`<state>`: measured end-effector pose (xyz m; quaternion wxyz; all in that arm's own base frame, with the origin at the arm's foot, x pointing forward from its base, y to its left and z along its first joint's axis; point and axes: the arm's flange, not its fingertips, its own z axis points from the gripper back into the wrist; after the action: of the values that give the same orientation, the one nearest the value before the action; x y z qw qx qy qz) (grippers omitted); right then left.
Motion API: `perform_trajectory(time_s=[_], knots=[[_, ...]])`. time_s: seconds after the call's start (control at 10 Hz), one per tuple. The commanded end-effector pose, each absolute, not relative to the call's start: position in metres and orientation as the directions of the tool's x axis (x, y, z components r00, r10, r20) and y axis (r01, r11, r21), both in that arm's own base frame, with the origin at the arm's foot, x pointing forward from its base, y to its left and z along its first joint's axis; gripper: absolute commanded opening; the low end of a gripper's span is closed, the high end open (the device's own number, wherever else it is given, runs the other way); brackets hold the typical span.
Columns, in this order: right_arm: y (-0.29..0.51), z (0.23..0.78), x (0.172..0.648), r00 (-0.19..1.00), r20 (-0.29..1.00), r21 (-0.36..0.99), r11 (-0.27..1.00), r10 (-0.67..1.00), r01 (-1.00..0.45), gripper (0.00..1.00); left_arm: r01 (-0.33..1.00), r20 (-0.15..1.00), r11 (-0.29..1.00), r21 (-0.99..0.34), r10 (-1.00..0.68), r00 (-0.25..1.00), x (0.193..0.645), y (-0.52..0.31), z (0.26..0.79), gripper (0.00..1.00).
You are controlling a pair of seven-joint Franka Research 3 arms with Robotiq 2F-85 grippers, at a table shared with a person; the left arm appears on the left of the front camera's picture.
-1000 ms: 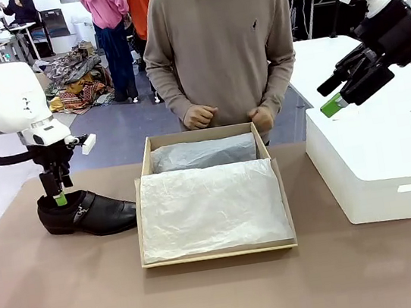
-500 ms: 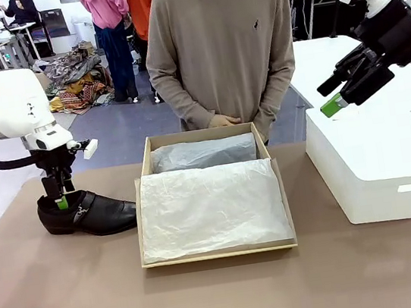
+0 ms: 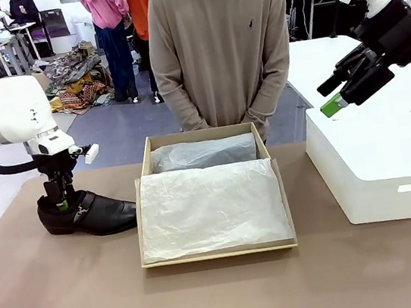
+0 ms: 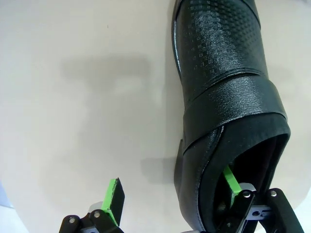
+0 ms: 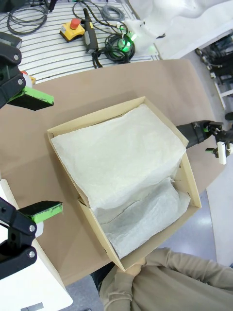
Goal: Pack the shoes into the box.
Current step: Place the other shoe of the Shoes into the Shoes Box.
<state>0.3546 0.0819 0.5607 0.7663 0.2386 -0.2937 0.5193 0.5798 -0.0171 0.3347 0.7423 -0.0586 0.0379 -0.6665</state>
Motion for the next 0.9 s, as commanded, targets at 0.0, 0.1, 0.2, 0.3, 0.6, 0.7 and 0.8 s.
perform_trajectory(time_s=[0.0,0.1,0.2,0.3,0.6,0.7,0.8], knots=[[0.0832,0.5600,0.3569,0.262,0.723,0.055,0.325,0.639,-0.944,1.00,0.986,0.021,0.082,-0.147,-0.996,0.086,0.5842,-0.0129,0.3359,0.95],[0.0832,0.5600,0.3569,0.262,0.723,0.055,0.325,0.639,-0.944,1.00,0.986,0.025,0.078,-0.149,-0.996,0.082,0.5836,-0.0121,0.3358,0.81],[0.0832,0.5600,0.3569,0.262,0.723,0.055,0.325,0.639,-0.944,1.00,0.985,0.026,0.078,-0.151,-0.996,0.082,0.5836,-0.0113,0.3361,0.62],[0.0832,0.5600,0.3569,0.262,0.723,0.055,0.325,0.639,-0.944,1.00,0.985,0.027,0.077,-0.153,-0.996,0.082,0.5831,-0.0109,0.3376,0.42],[0.0832,0.5600,0.3569,0.262,0.723,0.055,0.325,0.639,-0.944,1.00,0.986,0.027,0.076,-0.150,-0.996,0.081,0.5818,-0.0101,0.3400,0.00],[0.0832,0.5600,0.3569,0.262,0.723,0.055,0.325,0.639,-0.944,1.00,0.986,0.022,0.074,-0.148,-0.997,0.078,0.5813,-0.0104,0.3418,0.00],[0.0832,0.5600,0.3569,0.262,0.723,0.055,0.325,0.639,-0.944,1.00,0.987,0.019,0.071,-0.144,-0.997,0.074,0.5807,-0.0104,0.3429,0.00]])
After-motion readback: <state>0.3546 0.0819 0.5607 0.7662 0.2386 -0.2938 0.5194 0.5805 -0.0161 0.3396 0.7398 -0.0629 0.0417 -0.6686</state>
